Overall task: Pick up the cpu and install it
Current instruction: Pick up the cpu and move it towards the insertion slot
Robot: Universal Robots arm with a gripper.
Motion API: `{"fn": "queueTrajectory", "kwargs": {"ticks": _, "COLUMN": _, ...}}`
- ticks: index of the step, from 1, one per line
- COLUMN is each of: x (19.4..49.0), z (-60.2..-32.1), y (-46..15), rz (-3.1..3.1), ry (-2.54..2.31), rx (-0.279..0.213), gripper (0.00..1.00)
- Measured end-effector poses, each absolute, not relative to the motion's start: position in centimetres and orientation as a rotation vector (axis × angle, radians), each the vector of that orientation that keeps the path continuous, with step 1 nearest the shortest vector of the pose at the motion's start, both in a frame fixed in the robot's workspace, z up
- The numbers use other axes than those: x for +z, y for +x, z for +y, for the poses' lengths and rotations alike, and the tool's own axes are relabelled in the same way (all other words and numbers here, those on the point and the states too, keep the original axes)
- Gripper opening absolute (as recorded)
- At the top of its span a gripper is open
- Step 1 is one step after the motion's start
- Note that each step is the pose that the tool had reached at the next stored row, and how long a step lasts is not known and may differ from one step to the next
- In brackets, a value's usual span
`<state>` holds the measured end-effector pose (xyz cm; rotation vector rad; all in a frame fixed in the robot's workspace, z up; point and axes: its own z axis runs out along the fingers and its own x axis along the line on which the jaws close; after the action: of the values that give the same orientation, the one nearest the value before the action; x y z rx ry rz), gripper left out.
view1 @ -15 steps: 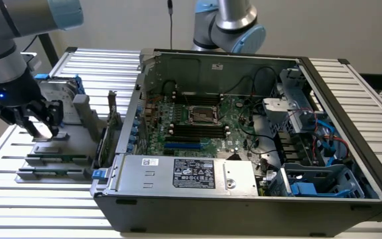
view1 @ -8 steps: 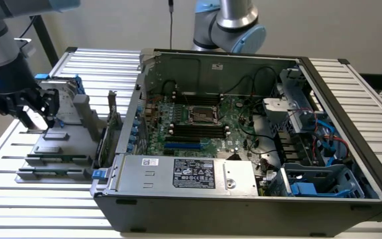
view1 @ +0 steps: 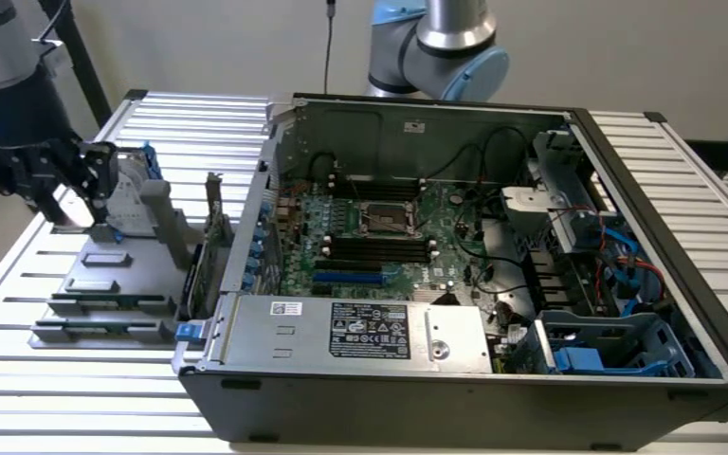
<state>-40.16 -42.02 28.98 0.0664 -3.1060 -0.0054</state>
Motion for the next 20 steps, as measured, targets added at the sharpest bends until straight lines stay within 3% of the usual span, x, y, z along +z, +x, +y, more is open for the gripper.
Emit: {"fn": "queueTrajectory", "kwargs": {"ticks": 20, "x": 37.4, "z": -42.0, "y": -31.7, "rz": -3.073, "ry": 0.066, "rx": -0.010, "gripper": 0.55}}
